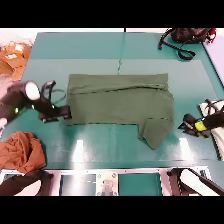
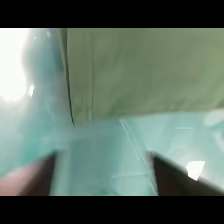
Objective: Fold the shirts.
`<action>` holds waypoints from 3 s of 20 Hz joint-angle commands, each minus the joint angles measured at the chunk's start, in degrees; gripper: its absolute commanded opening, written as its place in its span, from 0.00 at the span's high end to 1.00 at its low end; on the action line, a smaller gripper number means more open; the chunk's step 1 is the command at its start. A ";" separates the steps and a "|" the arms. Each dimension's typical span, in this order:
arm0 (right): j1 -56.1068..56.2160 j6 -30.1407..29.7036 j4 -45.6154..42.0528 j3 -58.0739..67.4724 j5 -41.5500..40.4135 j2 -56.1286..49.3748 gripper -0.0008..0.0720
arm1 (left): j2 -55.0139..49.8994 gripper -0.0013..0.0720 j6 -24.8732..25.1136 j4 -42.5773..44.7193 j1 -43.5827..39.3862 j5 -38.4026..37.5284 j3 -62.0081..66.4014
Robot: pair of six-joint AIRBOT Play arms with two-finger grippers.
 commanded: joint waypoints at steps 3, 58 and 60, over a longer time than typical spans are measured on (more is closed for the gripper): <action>2.19 -3.02 10.23 -13.73 -11.65 3.15 0.43 | 4.28 0.01 -3.96 -12.37 -3.10 20.46 -17.59; 21.97 -5.81 24.35 45.05 -25.64 -42.53 0.95 | -40.00 0.89 3.58 9.35 -4.63 21.14 43.25; 21.92 -5.81 24.33 47.19 -25.66 -44.72 0.88 | -40.33 0.12 3.19 9.53 -4.61 23.61 43.32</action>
